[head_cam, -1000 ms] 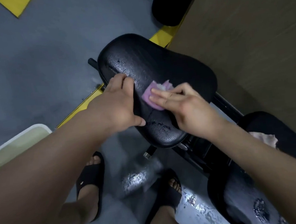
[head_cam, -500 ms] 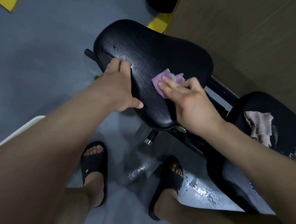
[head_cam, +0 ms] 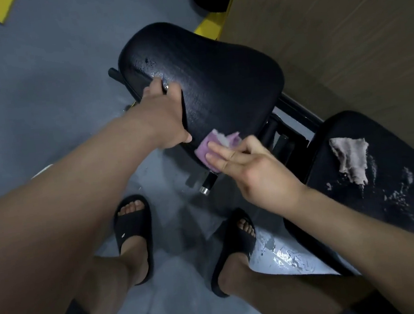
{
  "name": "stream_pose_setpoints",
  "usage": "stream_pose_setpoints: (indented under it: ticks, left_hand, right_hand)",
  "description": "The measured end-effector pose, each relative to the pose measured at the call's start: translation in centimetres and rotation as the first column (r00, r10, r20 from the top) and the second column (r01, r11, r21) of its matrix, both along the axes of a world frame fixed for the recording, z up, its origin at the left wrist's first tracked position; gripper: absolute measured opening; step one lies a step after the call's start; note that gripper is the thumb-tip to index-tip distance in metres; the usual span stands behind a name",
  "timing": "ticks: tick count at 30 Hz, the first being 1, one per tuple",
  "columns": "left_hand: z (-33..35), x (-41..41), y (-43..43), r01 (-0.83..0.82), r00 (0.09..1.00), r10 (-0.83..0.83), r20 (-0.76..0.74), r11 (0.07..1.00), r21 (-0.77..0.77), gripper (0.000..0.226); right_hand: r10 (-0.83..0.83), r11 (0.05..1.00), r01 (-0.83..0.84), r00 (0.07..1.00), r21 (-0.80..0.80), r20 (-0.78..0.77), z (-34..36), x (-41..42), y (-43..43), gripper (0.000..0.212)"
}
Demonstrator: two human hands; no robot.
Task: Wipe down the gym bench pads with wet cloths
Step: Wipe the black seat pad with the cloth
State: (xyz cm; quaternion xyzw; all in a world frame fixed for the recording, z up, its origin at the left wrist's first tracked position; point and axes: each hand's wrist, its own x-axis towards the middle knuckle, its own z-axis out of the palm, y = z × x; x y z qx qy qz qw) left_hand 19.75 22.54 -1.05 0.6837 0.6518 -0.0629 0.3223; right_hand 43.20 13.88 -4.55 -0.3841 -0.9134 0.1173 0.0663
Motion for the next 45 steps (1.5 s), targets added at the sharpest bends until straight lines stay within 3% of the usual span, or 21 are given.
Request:
stream_pose_setpoints:
  ticks: [4,7,10,15,20,24,27,31,34,36,38,41,45]
  left_hand:
    - [0.4,0.4,0.0,-0.015,1.000,0.015,0.010,1.000,-0.004,0.101]
    - [0.6,0.6,0.0,-0.023,1.000,0.023,0.012,1.000,-0.003,0.101]
    - [0.1,0.7,0.2,-0.016,1.000,0.016,0.010,1.000,0.008,0.098]
    - [-1.1,0.9,0.7,-0.058,0.998,0.057,0.005,0.998,0.008,0.098]
    - [-1.2,1.0,0.6,-0.075,0.995,0.075,0.068,0.997,0.000,0.095]
    - [-0.8,0.3,-0.5,-0.091,0.989,0.088,0.117,0.996,0.022,0.100]
    - [-0.5,1.1,-2.0,-0.072,0.993,0.064,0.104,0.994,0.081,0.083]
    - [0.6,0.1,-4.3,-0.047,0.996,0.037,0.081,0.991,0.124,0.067]
    - [1.4,-1.8,-6.0,-0.099,0.995,0.097,0.024,0.987,0.125,0.059]
    - [2.2,-2.8,-7.1,-0.079,0.996,0.081,-0.027,0.994,0.074,0.058]
    - [2.7,-3.8,-7.3,-0.083,0.996,0.085,-0.039,0.996,0.035,0.058]
    - [2.7,-4.7,-6.7,-0.147,0.989,0.146,0.031,0.987,0.071,0.051]
    - [1.6,-5.0,-5.4,-0.209,0.971,0.204,0.122,0.977,0.034,0.041]
  right_hand:
    - [0.084,0.992,-0.087,0.996,-0.089,-0.043,1.4,2.5,3.0,0.044]
    - [-0.132,0.980,0.120,0.989,-0.160,-0.064,2.1,4.8,6.2,0.040]
    - [-0.334,0.941,0.333,0.943,-0.061,0.004,1.5,6.9,8.8,0.046]
    - [-0.497,0.868,0.497,0.868,0.022,-0.007,0.3,7.3,14.3,0.045]
    - [-0.591,0.797,0.584,0.807,-0.154,0.003,0.1,6.0,16.3,0.049]
    - [-0.776,0.610,0.743,0.630,-0.276,-0.018,1.2,4.2,13.5,0.057]
    - [-0.905,0.400,0.825,0.424,-0.399,-0.030,1.6,2.7,11.1,0.057]
    - [-0.992,0.104,0.889,0.125,-0.446,0.017,1.5,-0.7,8.6,0.049]
    - [-0.996,0.066,0.842,0.025,-0.535,-0.084,1.6,-3.1,5.9,0.029]
    - [-0.995,0.098,0.854,0.084,-0.511,-0.051,1.4,-4.6,2.8,0.029]
    - [-0.974,0.211,0.870,0.225,-0.445,-0.022,0.5,-6.2,-0.6,0.048]
    - [-0.881,0.456,0.815,0.471,-0.358,-0.051,-0.6,-5.7,-3.5,0.063]
    - [-0.601,0.793,0.609,0.785,-0.003,0.152,-0.3,-4.3,-1.5,0.055]
